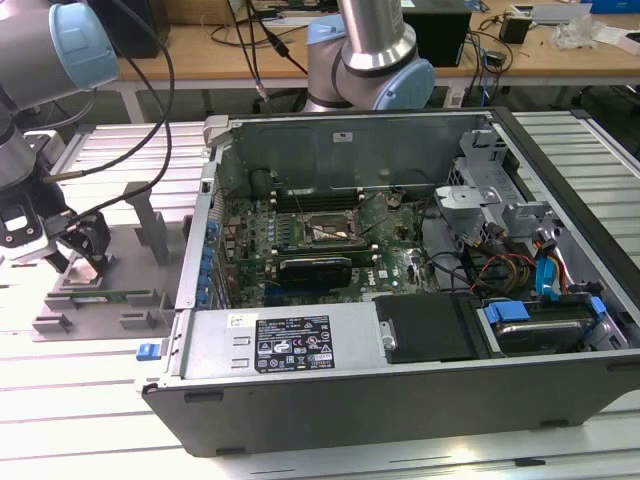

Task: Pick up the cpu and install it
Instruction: 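Pick up the cpu and move it towards the insertion slot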

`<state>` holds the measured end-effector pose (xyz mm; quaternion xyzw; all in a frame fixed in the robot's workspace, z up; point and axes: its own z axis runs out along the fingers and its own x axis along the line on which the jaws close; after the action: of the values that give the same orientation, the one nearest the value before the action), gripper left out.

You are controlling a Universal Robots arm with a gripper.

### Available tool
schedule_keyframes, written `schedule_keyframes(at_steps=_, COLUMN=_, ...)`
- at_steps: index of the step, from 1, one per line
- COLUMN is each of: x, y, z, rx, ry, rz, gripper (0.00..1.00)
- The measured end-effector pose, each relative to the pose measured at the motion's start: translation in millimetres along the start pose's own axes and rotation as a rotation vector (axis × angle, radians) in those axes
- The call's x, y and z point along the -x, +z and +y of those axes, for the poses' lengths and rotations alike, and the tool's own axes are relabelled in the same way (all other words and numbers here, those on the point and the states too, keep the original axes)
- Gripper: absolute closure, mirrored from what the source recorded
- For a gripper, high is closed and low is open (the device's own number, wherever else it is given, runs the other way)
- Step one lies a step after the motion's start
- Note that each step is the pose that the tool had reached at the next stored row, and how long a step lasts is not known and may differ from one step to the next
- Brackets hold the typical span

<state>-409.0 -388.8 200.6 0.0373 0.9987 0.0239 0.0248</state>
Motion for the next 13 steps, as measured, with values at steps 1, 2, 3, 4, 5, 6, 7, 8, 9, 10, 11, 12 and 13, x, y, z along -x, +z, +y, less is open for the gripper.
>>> schedule_keyframes(at_steps=1, x=0.1, y=0.2, z=0.0, rx=-0.0065, ry=0.000, rz=0.0003, gripper=0.38)
schedule_keyframes(at_steps=2, x=0.3, y=0.4, z=0.0, rx=-0.0098, ry=-0.001, rz=0.0012, gripper=0.38)
schedule_keyframes(at_steps=3, x=0.6, y=0.8, z=0.0, rx=-0.0121, ry=-0.001, rz=0.0022, gripper=0.38)
schedule_keyframes(at_steps=4, x=1.0, y=1.8, z=0.1, rx=-0.0132, ry=-0.001, rz=0.0033, gripper=0.38)
schedule_keyframes(at_steps=5, x=1.1, y=3.1, z=0.2, rx=-0.0131, ry=-0.001, rz=0.0033, gripper=0.38)
schedule_keyframes(at_steps=6, x=1.2, y=3.8, z=0.1, rx=-0.0131, ry=-0.001, rz=0.0034, gripper=0.38)
schedule_keyframes(at_steps=7, x=1.2, y=5.1, z=0.1, rx=-0.0130, ry=-0.002, rz=0.0035, gripper=0.38)
schedule_keyframes(at_steps=8, x=1.1, y=6.6, z=0.2, rx=-0.0128, ry=-0.003, rz=0.0035, gripper=0.38)
schedule_keyframes(at_steps=9, x=1.0, y=7.4, z=0.5, rx=-0.0125, ry=-0.004, rz=0.0035, gripper=0.38)
schedule_keyframes(at_steps=10, x=0.9, y=8.0, z=1.1, rx=-0.0125, ry=-0.003, rz=0.0037, gripper=0.38)
schedule_keyframes(at_steps=11, x=0.8, y=8.2, z=1.4, rx=-0.0126, ry=-0.003, rz=0.0037, gripper=0.38)
schedule_keyframes(at_steps=12, x=0.5, y=8.7, z=1.9, rx=-0.0125, ry=-0.004, rz=0.0036, gripper=0.38)
schedule_keyframes(at_steps=13, x=0.3, y=8.9, z=2.1, rx=-0.0125, ry=-0.004, rz=0.0035, gripper=0.38)
